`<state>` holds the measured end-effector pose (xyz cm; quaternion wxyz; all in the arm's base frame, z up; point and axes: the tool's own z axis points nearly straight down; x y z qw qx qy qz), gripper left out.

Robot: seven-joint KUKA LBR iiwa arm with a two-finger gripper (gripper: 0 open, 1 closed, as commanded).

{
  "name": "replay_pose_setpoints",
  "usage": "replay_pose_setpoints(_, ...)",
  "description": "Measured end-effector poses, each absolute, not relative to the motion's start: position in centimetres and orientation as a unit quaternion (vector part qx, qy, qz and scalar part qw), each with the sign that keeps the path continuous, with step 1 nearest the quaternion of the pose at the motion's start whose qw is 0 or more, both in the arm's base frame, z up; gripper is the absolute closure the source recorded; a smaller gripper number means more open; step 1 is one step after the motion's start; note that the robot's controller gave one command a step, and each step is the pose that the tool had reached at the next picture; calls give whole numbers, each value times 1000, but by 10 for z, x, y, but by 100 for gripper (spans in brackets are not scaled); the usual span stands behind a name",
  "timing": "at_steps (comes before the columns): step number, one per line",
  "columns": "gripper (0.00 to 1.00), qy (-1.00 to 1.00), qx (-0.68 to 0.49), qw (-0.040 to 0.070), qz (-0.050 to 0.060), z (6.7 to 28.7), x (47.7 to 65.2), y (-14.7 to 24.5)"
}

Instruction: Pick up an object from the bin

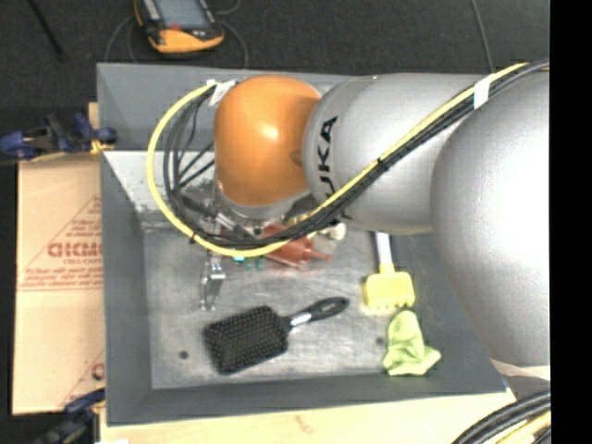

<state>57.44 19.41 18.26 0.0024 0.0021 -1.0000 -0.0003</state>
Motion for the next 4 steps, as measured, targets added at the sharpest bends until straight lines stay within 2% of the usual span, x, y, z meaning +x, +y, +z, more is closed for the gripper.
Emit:
replay_pose_setpoints(1,0,-1000,0,-1,-1,187,576,193)
replay_pose_setpoints(2,0,-998,58,-3,0,125,551,150)
replay_pose_setpoints(3,0,-993,122,0,0,133,539,120)
replay_pose_setpoints(4,0,-993,122,-2,-1,138,535,115)
